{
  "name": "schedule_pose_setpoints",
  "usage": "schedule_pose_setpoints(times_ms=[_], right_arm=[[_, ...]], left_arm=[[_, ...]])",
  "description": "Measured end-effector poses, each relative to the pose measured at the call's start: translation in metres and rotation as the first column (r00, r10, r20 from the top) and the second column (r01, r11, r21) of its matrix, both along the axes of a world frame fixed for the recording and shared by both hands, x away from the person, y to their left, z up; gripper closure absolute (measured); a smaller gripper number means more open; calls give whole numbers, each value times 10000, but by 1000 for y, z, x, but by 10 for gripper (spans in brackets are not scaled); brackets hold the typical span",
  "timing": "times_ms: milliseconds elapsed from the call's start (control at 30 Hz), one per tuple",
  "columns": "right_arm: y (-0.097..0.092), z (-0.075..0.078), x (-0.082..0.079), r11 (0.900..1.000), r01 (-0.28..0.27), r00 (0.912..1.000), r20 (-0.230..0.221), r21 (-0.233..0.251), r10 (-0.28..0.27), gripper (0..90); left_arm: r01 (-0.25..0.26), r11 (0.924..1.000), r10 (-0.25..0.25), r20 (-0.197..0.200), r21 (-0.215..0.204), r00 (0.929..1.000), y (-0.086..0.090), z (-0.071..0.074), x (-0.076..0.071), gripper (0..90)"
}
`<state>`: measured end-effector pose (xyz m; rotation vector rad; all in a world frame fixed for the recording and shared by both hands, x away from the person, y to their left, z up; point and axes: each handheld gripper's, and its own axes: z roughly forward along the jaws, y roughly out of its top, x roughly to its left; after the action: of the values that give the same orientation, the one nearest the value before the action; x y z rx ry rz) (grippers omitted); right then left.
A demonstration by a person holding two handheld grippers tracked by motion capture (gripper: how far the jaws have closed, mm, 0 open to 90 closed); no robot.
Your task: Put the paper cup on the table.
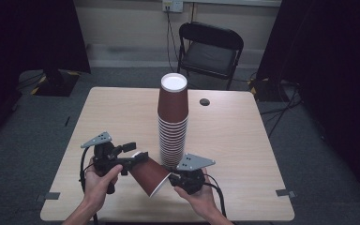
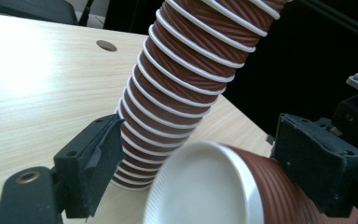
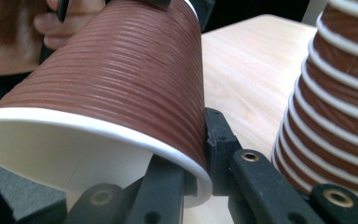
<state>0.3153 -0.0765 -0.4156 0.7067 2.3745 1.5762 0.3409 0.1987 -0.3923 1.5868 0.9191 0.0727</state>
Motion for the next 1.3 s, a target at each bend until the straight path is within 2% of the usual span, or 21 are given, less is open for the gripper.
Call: schedule_pose_setpoints(times_ms=[33,67,300,467,533,600,700,800,900,933,1033,1167,1200,1267,1300], right_arm=[[-1,0,0,10000,-47,10000,-22,-16,47,855],[-2,0,0,9999,-116,9999,-84,-68,116,855],[-9,1,3,9974,-182,9990,-429,-700,153,855],[-13,4,7,9945,-225,9976,-669,-1026,157,855],[-14,4,9,9918,-248,9956,-923,-1256,132,854],[-14,4,12,9897,-405,9914,-1290,-1375,227,854],[-14,3,13,9848,-528,9902,-1366,-1657,301,855],[-13,3,15,9820,-642,9876,-1524,-1775,371,855],[-12,3,17,9747,-828,9836,-1741,-2078,465,855],[-11,3,18,9723,-903,9817,-1835,-2157,504,855],[-10,4,22,9668,-1126,9766,-2051,-2293,651,855],[-9,5,27,9590,-1377,9702,-2288,-2478,802,855],[-9,6,28,9568,-1493,9670,-2388,-2496,886,855],[-8,7,30,9523,-1551,9639,-2513,-2627,877,855],[-8,7,31,9489,-1662,9596,-2656,-2681,931,855]], left_arm=[[-13,9997,8,170,240,9999,1,0,-1,153],[-120,9996,114,260,257,9996,0,0,-1,154],[40,9985,-86,831,548,9965,4,1,-5,156],[113,9955,-221,1148,944,9931,5,1,-9,158],[231,9905,-418,1375,1352,9896,4,0,-10,158],[773,9831,-997,1315,1658,9863,3,-1,-11,158],[1185,9718,-1504,1488,2037,9774,2,-2,-14,157],[1256,9663,-1618,1503,2248,9753,1,-2,-18,162],[1520,9511,-2013,1664,2687,9653,1,-2,-21,162],[1629,9433,-2180,1699,2891,9610,0,-3,-22,162],[2029,9152,-2792,1847,3481,9423,-4,-4,-27,161],[2438,8908,-3368,1970,3835,9207,-11,-6,-32,161],[2684,8809,-3637,1946,3899,9110,-13,-6,-32,161],[2816,8628,-3913,2019,4198,8978,-16,-7,-34,161],[2940,8511,-4098,2005,4349,8899,-18,-8,-35,155]])
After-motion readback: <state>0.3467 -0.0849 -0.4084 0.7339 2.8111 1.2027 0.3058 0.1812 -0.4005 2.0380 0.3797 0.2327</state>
